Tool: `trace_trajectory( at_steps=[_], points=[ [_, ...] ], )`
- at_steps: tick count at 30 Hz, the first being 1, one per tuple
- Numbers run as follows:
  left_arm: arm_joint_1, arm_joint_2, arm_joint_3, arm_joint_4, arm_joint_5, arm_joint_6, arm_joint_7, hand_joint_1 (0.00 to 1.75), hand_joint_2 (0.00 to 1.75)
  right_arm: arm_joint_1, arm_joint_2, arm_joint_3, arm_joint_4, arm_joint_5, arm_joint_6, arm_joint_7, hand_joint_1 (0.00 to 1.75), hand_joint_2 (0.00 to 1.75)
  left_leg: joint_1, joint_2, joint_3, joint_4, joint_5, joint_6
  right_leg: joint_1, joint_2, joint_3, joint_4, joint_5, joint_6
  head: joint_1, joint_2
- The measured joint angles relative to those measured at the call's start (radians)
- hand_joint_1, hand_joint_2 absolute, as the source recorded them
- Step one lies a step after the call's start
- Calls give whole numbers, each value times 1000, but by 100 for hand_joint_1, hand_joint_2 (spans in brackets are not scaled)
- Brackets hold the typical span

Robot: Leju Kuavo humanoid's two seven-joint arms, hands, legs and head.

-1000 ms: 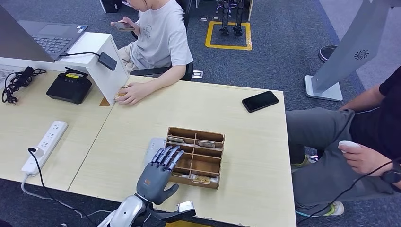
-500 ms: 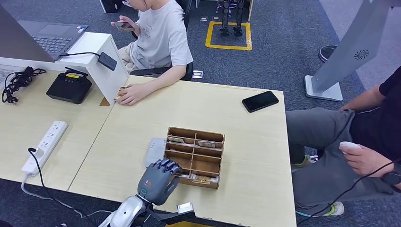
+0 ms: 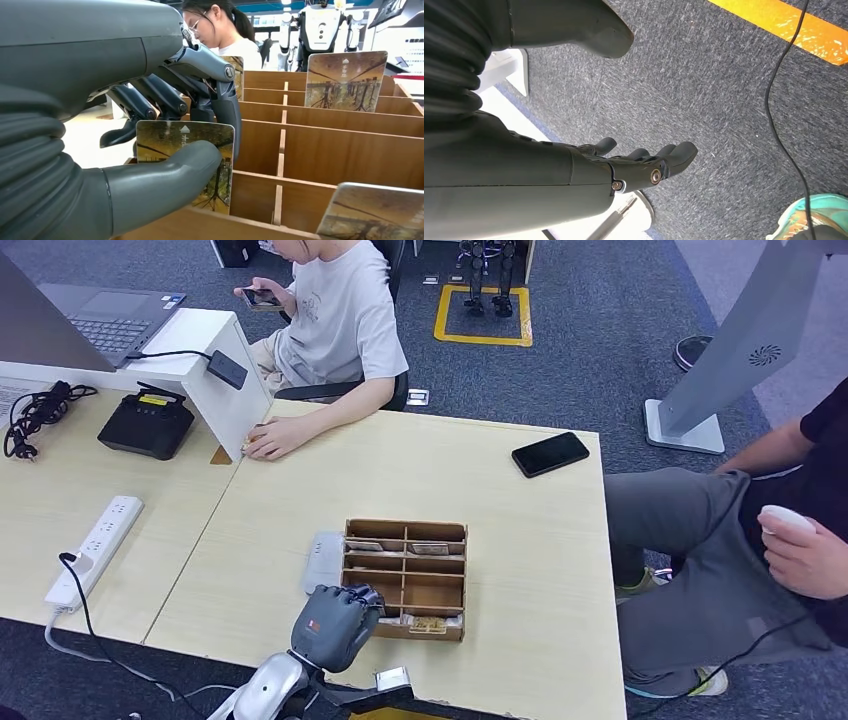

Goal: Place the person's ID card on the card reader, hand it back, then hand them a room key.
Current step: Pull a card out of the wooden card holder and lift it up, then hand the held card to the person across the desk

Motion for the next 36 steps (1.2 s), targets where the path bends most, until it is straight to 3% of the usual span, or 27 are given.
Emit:
trace_trajectory(
  at_steps=[8, 10, 13, 18, 21, 27, 36],
  points=[
    [0, 0, 0, 0, 47, -14, -21, 175, 175, 0, 0, -2, 0, 0, 0, -1, 0, 175, 0, 0, 0, 0, 0, 0, 0, 0, 0, 0, 0, 0, 0, 0],
    [-2, -1, 0, -1, 131, -30, -82, 174, 175, 0, 0, -2, 0, 1, 0, -2, 0, 175, 0, 0, 0, 0, 0, 0, 0, 0, 0, 0, 0, 0, 0, 0],
    [-16, 3, 2, -26, 334, -60, -190, 154, 175, 0, 0, -2, 0, 4, 0, -7, 0, 175, 0, 0, 0, 0, 1, 0, 0, 0, 0, 0, 0, 0, 0, 0],
    [-112, 73, 46, -165, 432, -82, -190, 143, 175, 0, 0, -2, 2, 11, 3, -22, 0, 175, 0, -1, 0, 0, 3, -1, 0, -1, 0, 1, 2, -1, 0, 0],
    [-171, 128, 104, -242, 429, -79, -187, 127, 175, 0, 0, -4, 5, 10, 2, -25, 0, 175, 2, -1, -1, 0, 4, -2, 1, -1, -1, 1, 2, -2, 0, 0],
    [-281, 235, 236, -340, 373, -68, -162, 143, 175, -2, 0, -11, 15, 7, 0, -39, 0, 175, 3, -1, -1, 0, 5, -3, 2, -1, -1, 2, 3, -4, 0, 0],
    [-305, 279, 299, -356, 280, -36, -122, 143, 175, -8, 0, -16, 23, 8, -1, -36, 0, 175, 2, -1, -1, 0, 5, -3, 2, -1, -1, 1, 3, -3, 0, 0]
  ],
)
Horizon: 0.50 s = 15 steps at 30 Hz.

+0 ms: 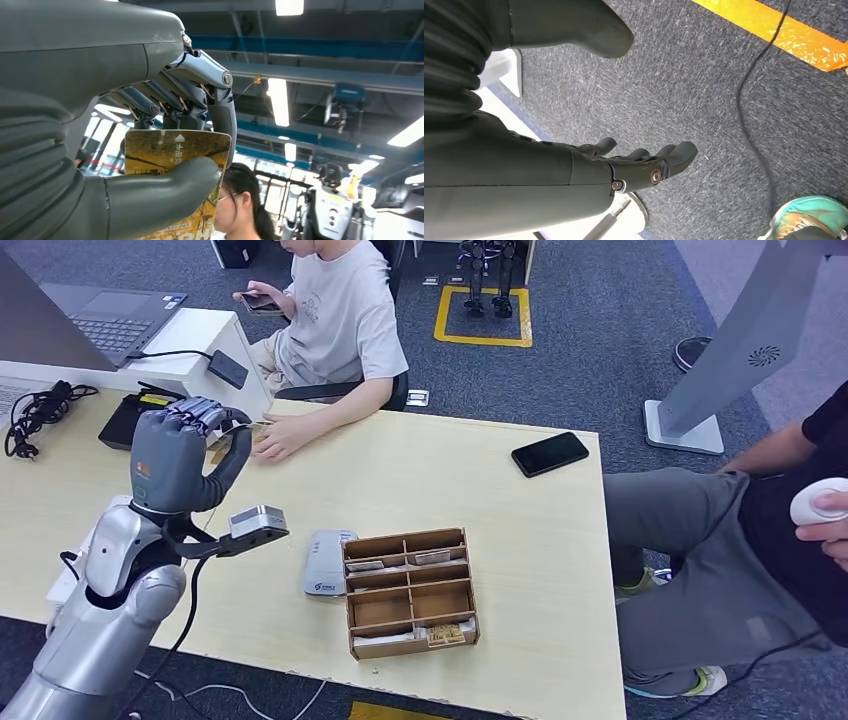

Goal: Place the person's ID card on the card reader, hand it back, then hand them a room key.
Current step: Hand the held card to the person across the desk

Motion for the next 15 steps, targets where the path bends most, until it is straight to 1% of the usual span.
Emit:
trace_trajectory(
  at_steps=[7, 8, 9, 10, 11, 12, 13, 14, 15],
  points=[
    [-1, 7, 12, 0, -2, 1, 1, 145, 175, -2, 0, 0, 3, 1, 0, 0, 0, 175, 0, 0, 0, 0, 0, 0, 0, 0, 0, 0, 0, 0, 0, 0],
    [-1, 7, 12, 0, -8, 3, 4, 141, 175, -2, 0, 0, 3, 1, 0, 0, 0, 175, 0, 0, 0, 0, 0, 0, 0, 0, 0, 0, 0, 0, 0, 0],
    [-1, 7, 12, 0, -20, 6, 10, 117, 175, -3, 0, 0, 3, 1, 0, 1, 0, 175, 0, 0, 0, 0, 0, 0, 0, 0, 0, 0, 0, 0, 0, 0],
    [-1, 7, 13, 0, -51, 16, 25, 102, 175, -3, 0, 0, 3, 1, 0, 1, 0, 175, 0, 0, 0, 0, 0, 0, 0, 0, 0, 0, 0, 0, 0, 0],
    [-1, 6, 14, 1, -101, 32, 48, 94, 175, -3, 0, 0, 3, 2, -1, 2, 0, 175, 0, 0, 0, 0, 0, 0, 0, 0, 0, 0, 0, 0, 0, 0],
    [-3, 4, 17, 4, -170, 55, 77, 99, 175, -3, 0, 0, 3, 3, -1, 3, 0, 175, 0, 0, 0, 0, 0, 0, 0, 0, 0, 0, 0, 0, 0, 0],
    [-7, 1, 20, 9, -246, 80, 108, 130, 175, -3, 0, 0, 3, 4, -1, 3, 0, 175, 0, 0, 0, 0, 0, 0, 0, 0, 0, 0, 0, 0, 0, 0],
    [-12, -4, 23, 20, -327, 105, 138, 151, 175, -4, 0, 0, 3, 5, -1, 3, 0, 175, 0, 0, 0, 0, 0, 0, 0, 0, 0, 0, 0, 0, 0, 0],
    [-18, -11, 26, 34, -406, 125, 167, 167, 175, -5, 0, 0, 4, 7, -1, 2, 0, 175, 0, 0, 0, 0, 0, 0, 0, 0, 0, 0, 0, 0, 0, 0]
  ],
)
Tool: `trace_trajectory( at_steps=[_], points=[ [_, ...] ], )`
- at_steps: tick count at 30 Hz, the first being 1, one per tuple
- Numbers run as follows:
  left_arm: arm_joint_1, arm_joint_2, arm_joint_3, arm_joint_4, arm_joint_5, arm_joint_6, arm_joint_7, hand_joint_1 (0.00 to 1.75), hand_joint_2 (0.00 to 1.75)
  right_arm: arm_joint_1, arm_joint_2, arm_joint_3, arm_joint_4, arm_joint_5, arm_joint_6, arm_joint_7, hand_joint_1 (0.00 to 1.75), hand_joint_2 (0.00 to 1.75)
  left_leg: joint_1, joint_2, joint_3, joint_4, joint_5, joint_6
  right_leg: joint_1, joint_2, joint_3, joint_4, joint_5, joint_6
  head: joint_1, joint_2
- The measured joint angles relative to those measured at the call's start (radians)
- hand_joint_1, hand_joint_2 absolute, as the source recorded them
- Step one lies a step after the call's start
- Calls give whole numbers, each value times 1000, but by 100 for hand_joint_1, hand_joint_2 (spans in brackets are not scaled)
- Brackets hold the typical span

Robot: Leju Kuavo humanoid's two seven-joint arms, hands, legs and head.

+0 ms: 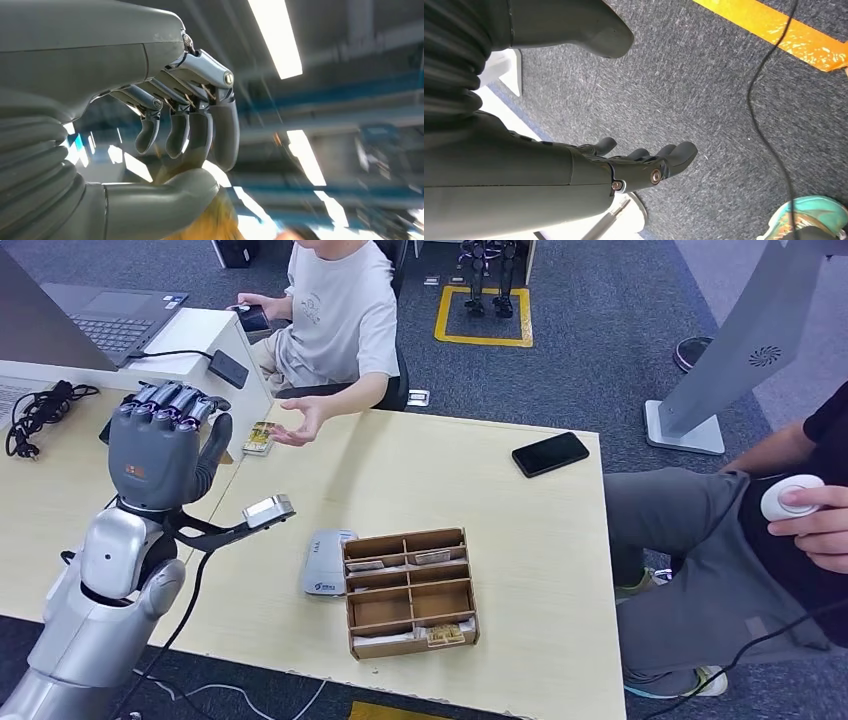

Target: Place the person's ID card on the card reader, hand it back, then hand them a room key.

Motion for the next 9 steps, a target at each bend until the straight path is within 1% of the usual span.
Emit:
trace_trajectory(
  at_steps=[1, 3, 6, 9],
  points=[
    [-8, -8, 2, 18, -71, 12, 27, 174, 175, -2, 0, 0, 0, 1, 0, 0, 0, 175, 0, 0, 0, 0, 0, 0, 0, 0, 0, 0, 0, 0, 0, 0],
    [-29, -20, 2, 63, -164, 22, 90, 175, 175, -6, 0, 0, 1, 4, 1, -2, 0, 175, 0, 1, 0, 0, 0, 0, 0, 1, 0, 0, 1, 0, 0, 0],
    [-75, -22, -12, 133, -184, 17, 181, 175, 175, -8, 0, 0, 2, 6, 1, -2, 0, 175, 0, 1, 0, 0, 1, 0, 0, 1, -1, 0, 2, -1, 0, 0],
    [-103, -22, -33, 173, -185, 13, 213, 175, 175, -10, 0, 0, 4, 6, 1, 2, 0, 175, 0, 1, 0, 0, 1, 0, 0, 1, -1, 0, 2, 0, 0, 0]
  ],
)
